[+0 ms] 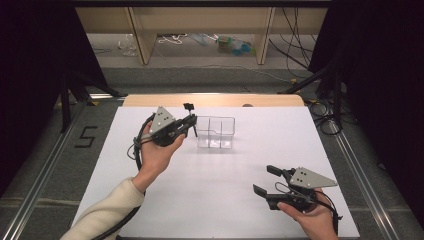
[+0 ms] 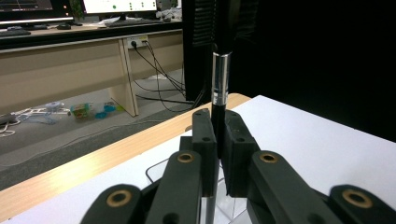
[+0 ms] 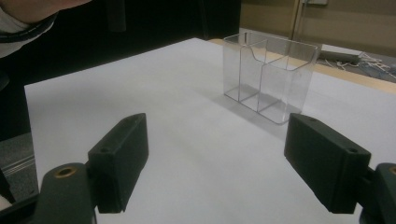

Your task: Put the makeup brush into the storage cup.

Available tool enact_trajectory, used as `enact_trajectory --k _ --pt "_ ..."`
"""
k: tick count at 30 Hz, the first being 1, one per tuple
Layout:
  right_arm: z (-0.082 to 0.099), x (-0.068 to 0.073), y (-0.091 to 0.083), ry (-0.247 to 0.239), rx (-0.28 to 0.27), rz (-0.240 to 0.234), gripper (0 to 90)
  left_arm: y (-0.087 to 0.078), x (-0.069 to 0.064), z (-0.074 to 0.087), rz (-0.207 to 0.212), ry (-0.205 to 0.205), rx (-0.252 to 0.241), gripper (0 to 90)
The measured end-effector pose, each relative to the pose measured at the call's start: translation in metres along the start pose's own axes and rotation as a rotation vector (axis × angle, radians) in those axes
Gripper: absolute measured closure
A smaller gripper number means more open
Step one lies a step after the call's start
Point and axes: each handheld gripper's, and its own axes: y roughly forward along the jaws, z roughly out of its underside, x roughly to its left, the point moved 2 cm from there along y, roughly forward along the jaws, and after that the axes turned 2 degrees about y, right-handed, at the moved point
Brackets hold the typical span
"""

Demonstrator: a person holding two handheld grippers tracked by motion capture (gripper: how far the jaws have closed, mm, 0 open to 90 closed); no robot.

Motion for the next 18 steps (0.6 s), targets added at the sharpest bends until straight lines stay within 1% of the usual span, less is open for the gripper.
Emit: enact_trajectory --k 6,7,9,10,12,13,16,18 --pt "0.0002 -0.0001 0.0002 -0.003 -0.001 0.001 22.9 0.0008 0.0008 -0.001 0.0 -0.002 -0.003 85.0" --pt "0.0001 0.0007 -0.0004 0.008 0.005 -0.005 22.9 0.001 0.0012 -0.0012 -0.001 0.001 -0.003 85.0" --pt "0.0002 -0.0002 0.0002 -0.003 0.0 0.0 22.9 0.0013 0.0017 -0.0015 -0.001 0.003 -0.002 85.0" --pt "0.0001 -0.0002 -0.0008 -0.004 0.014 0.008 22.9 0.0015 0.0019 -0.0016 -0.002 0.003 -0.003 85.0" --pt "0.0001 -0.0002 -0.0007 -0.004 0.013 0.007 22.9 0.0019 0.0023 -0.0017 -0.005 0.003 -0.003 85.0" --pt "0.0002 0.0 0.0001 -0.002 0.002 0.001 22.9 0.0021 0.0023 -0.0017 -0.005 0.002 -0.004 85.0" --pt "0.0003 0.0001 -0.0008 0.0 0.017 0.005 22.9 0.0026 0.0029 -0.0017 -0.004 0.003 -0.004 85.0" --pt "0.0002 -0.0002 -0.0007 -0.004 0.014 0.007 22.9 0.0029 0.0034 -0.0019 -0.003 0.004 -0.003 85.0"
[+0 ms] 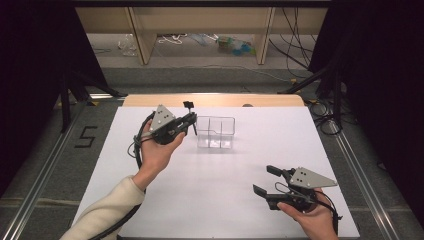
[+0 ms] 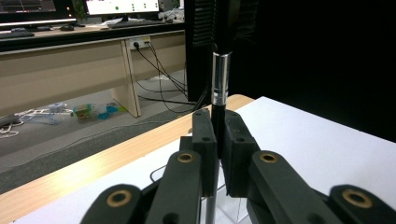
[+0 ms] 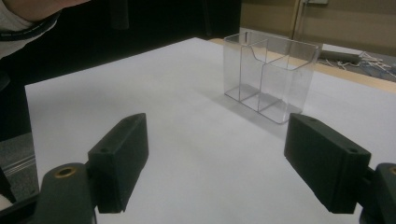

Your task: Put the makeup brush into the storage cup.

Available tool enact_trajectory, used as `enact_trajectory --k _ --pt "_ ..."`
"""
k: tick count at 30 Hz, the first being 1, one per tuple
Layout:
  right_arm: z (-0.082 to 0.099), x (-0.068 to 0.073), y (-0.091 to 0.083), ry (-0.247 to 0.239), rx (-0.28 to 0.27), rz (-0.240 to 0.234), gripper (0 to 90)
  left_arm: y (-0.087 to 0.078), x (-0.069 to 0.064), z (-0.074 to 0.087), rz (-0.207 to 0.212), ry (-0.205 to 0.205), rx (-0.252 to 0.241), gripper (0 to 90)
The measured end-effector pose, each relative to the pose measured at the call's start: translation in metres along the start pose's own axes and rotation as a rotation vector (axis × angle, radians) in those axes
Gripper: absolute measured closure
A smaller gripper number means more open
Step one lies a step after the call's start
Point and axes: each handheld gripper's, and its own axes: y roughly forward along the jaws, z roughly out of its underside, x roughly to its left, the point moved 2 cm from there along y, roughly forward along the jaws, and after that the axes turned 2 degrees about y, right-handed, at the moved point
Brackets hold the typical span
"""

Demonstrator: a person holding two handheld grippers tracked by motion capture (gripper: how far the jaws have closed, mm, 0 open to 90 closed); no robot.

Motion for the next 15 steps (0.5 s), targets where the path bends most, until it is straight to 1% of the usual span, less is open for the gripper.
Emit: enact_trajectory --k 3,4,5,7,15 --pt "0.0001 0.0003 -0.0001 0.003 0.004 0.0 22.9 0.0006 0.001 -0.0002 -0.002 0.003 0.001 85.0" --pt "0.0001 0.0003 0.0 0.003 0.004 0.001 22.9 0.0021 -0.0069 0.0012 0.035 -0.103 -0.005 84.9" --pt "0.0002 0.0003 -0.0001 0.002 0.004 0.0 22.9 0.0025 -0.0081 0.0016 0.041 -0.122 -0.003 85.0" --pt "0.0002 0.0001 0.0001 0.005 0.005 -0.002 22.9 0.0035 -0.0073 0.0018 0.037 -0.116 -0.005 85.0" --pt "0.0002 0.0002 0.0001 0.005 0.004 -0.003 22.9 0.0073 -0.0052 0.0029 0.035 -0.118 0.0 84.9"
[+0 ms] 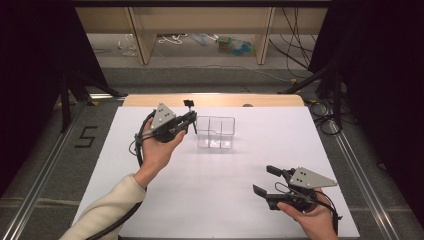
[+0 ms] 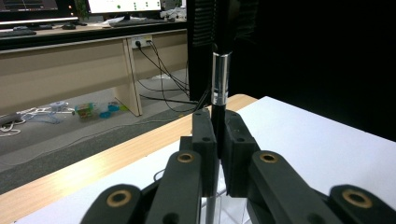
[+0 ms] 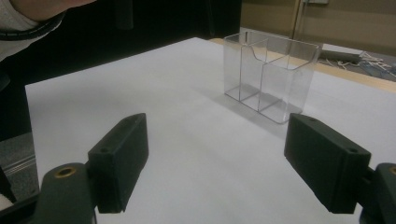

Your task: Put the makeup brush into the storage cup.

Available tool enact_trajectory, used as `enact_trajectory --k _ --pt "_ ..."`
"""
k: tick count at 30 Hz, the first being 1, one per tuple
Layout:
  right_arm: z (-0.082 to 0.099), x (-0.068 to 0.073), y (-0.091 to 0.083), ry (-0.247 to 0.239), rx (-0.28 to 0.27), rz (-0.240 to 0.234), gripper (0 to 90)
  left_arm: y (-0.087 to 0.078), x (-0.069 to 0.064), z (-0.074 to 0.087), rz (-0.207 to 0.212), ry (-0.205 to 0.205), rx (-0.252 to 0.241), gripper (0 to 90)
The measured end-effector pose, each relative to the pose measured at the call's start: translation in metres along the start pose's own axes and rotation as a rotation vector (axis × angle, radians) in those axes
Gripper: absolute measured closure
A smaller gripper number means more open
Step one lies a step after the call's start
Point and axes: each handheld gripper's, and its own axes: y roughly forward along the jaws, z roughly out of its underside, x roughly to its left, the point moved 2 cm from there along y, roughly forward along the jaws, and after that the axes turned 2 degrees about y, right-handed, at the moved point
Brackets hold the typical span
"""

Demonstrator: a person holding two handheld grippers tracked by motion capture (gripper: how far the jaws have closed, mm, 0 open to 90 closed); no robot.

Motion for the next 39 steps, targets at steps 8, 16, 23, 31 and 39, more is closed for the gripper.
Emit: enact_trajectory --k 8,16,23,31,39 --pt "0.0 -0.0001 -0.0006 -0.002 0.009 -0.002 22.9 0.0027 0.0022 -0.0005 -0.004 -0.002 -0.003 84.9" --pt "0.0005 0.0013 -0.0013 0.019 0.024 -0.006 22.8 0.005 0.0037 -0.0009 -0.004 0.0 -0.005 85.0" --pt "0.0007 0.0014 -0.001 0.017 0.026 -0.006 22.8 0.0064 0.0031 -0.0022 -0.001 0.001 -0.008 85.0" --pt "0.0009 0.0012 -0.0013 0.019 0.031 -0.008 22.7 0.0086 0.0032 -0.0031 -0.001 0.002 -0.009 85.0" --pt "0.001 0.0011 -0.0013 0.02 0.032 -0.008 22.7 0.0096 0.0026 -0.0039 0.001 0.001 -0.013 85.0"
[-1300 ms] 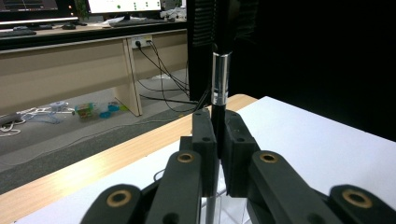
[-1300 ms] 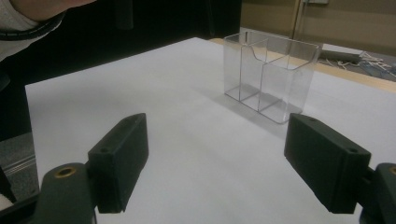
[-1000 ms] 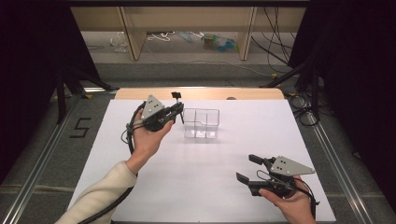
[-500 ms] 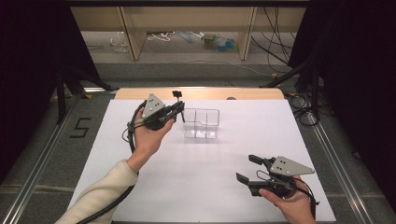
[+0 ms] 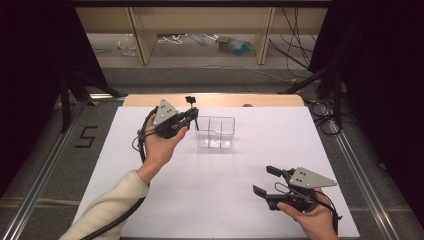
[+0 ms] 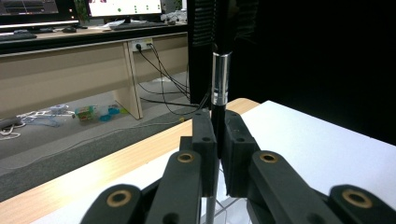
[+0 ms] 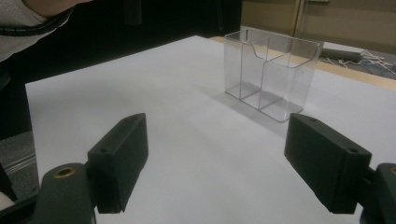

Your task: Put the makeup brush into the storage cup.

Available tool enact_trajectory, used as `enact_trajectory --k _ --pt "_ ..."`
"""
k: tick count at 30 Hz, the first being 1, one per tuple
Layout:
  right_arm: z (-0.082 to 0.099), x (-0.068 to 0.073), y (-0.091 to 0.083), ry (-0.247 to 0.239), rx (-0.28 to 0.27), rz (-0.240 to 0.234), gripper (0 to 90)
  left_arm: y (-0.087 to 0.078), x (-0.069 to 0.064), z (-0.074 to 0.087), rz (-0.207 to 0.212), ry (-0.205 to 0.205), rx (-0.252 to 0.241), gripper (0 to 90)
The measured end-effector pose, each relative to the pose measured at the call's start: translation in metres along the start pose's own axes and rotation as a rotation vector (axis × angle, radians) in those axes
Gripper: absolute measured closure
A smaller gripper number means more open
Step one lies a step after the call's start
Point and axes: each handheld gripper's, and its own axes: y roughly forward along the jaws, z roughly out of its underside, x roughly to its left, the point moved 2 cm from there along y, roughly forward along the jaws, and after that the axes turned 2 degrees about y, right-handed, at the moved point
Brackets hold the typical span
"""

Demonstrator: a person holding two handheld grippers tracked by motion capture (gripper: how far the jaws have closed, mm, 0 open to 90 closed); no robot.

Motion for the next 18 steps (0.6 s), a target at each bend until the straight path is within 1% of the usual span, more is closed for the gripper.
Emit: enact_trajectory --k 9,18 --pt "0.0001 0.0001 0.0 0.0 0.001 0.0 22.6 0.001 0.0014 -0.0008 -0.005 -0.001 -0.001 85.0" --pt "0.0004 -0.0001 0.0 -0.002 0.003 -0.003 22.5 0.0031 0.0002 -0.0026 0.0 0.002 -0.004 84.9"
